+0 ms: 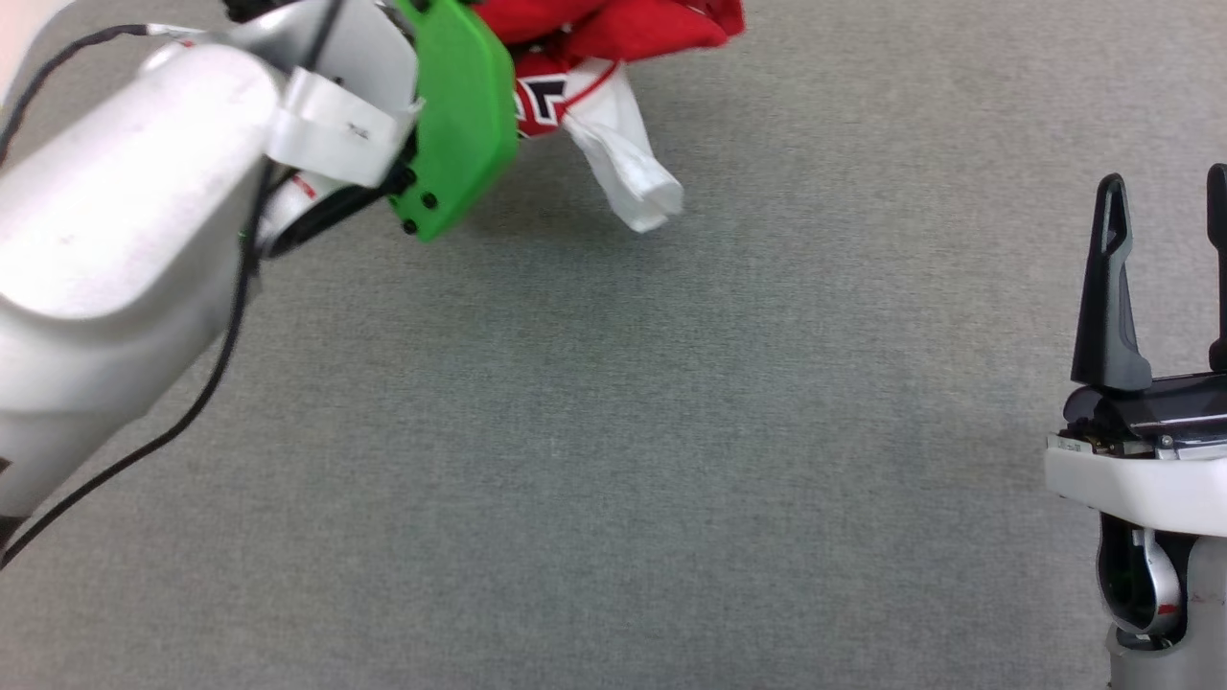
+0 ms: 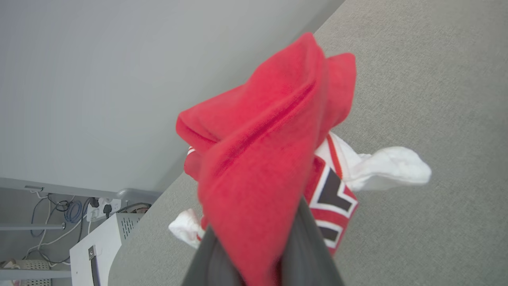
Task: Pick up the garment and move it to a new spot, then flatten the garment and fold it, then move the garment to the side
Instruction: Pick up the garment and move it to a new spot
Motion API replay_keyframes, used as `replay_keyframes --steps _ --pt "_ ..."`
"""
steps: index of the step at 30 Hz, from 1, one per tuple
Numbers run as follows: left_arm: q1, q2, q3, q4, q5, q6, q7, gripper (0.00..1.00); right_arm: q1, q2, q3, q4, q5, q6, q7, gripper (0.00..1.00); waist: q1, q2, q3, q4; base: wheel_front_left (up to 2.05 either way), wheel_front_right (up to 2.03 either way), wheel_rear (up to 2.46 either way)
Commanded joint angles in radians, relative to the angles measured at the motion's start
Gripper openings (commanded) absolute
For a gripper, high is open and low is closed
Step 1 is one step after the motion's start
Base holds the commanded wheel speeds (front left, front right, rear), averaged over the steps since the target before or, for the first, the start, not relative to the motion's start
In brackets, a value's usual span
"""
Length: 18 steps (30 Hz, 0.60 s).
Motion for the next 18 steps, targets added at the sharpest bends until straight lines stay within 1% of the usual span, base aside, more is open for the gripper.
replay_keyframes --steps 1,2,6,10,11,14,18 --pt "-0.032 -0.022 -0.032 -0.006 0.009 -0.002 -0.009 0.00 0.002 -0.001 -0.002 0.005 0.015 -0.001 -0.009 1.00 0.0000 0.0000 0.003 -0.078 0.00 0.00 0.00" --pt "-0.041 -0.035 -0.057 -0.006 0.013 -0.002 -0.013 0.00 0.000 -0.001 -0.002 0.006 0.022 -0.001 -0.009 1.00 0.0000 0.0000 0.007 -0.095 0.00 0.00 0.00" --pt "-0.064 -0.118 -0.152 0.003 -0.004 -0.002 -0.037 0.00 -0.007 -0.001 -0.008 0.010 0.054 -0.001 -0.009 1.00 0.0000 0.0000 0.025 -0.157 0.00 0.00 0.00" --pt "-0.040 -0.196 -0.187 0.008 0.029 -0.002 -0.027 0.00 -0.013 -0.001 -0.009 0.014 0.079 -0.001 -0.009 1.00 0.0000 0.0000 0.048 -0.210 0.00 0.00 0.00" --pt "-0.014 -0.218 -0.188 0.002 0.040 -0.002 -0.011 0.00 -0.016 -0.001 -0.010 0.014 0.085 -0.001 -0.009 1.00 0.0000 0.0000 0.053 -0.219 0.00 0.00 0.00" --pt "0.081 -0.282 -0.188 -0.037 0.119 -0.002 0.072 0.00 -0.022 -0.001 -0.011 0.017 0.099 -0.001 -0.009 1.00 0.0000 0.0000 0.072 -0.246 0.00 0.00 0.00" --pt "0.204 -0.342 -0.189 -0.072 0.184 -0.002 0.142 0.00 -0.029 -0.001 -0.013 0.021 0.110 -0.001 -0.009 1.00 0.0000 0.0000 0.088 -0.264 0.00 0.00 0.00"
